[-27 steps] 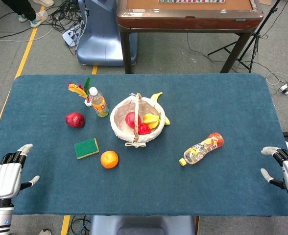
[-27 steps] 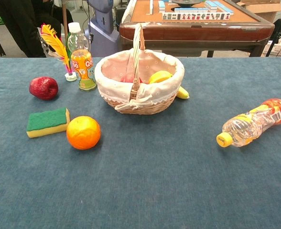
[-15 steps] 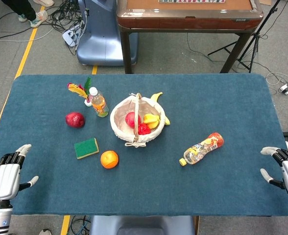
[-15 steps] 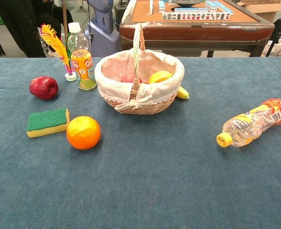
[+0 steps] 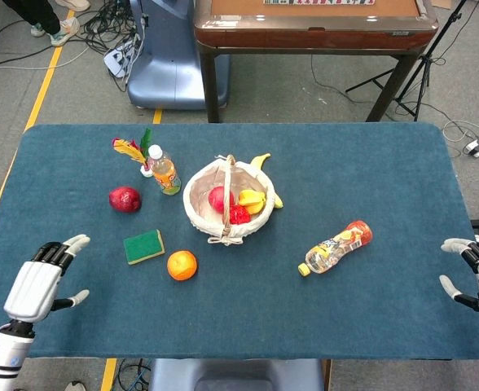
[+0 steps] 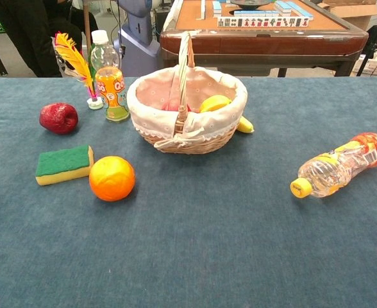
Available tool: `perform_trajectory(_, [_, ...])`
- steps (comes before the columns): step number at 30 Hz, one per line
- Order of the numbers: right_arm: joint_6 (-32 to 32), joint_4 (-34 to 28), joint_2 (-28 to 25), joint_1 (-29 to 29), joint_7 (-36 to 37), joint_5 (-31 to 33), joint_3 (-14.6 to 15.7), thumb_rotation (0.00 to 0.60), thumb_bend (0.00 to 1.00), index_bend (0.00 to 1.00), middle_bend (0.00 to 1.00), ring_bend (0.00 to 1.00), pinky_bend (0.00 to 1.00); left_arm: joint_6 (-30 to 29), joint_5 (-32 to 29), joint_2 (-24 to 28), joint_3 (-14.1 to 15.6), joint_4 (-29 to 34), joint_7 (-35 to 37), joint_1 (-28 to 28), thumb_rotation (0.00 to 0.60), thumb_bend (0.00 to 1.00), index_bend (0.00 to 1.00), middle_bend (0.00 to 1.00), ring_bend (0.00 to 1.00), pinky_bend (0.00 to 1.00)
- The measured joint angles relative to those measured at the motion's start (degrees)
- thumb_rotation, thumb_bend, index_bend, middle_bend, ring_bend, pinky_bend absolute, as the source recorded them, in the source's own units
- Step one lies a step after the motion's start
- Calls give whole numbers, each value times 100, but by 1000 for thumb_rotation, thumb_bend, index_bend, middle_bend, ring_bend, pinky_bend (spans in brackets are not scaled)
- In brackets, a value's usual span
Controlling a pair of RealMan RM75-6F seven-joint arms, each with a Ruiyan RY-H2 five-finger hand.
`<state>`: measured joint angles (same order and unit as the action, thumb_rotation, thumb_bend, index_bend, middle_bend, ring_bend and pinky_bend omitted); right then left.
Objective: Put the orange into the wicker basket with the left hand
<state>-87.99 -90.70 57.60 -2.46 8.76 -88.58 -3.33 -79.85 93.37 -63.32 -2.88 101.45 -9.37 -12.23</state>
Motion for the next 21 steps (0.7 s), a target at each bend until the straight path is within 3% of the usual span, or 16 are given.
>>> perform_trajectory(4, [20, -15, 5, -7, -32, 1, 4, 600, 264, 359, 326, 298, 419, 484, 599, 41, 86, -216, 426, -518, 600, 115, 189, 179, 264, 179])
perform_trajectory(8, [36, -1, 19, -1, -33, 22, 11, 600, 263, 359, 326, 298, 419, 929, 782, -56, 110, -335, 613, -921, 600, 115, 189, 179, 261, 179])
perform_trajectory(21, [38, 35, 25, 28, -18, 48, 26, 600, 263, 359, 326, 298, 419, 2242, 161, -949, -132, -571, 240, -1888, 600, 115, 151, 168, 239, 179])
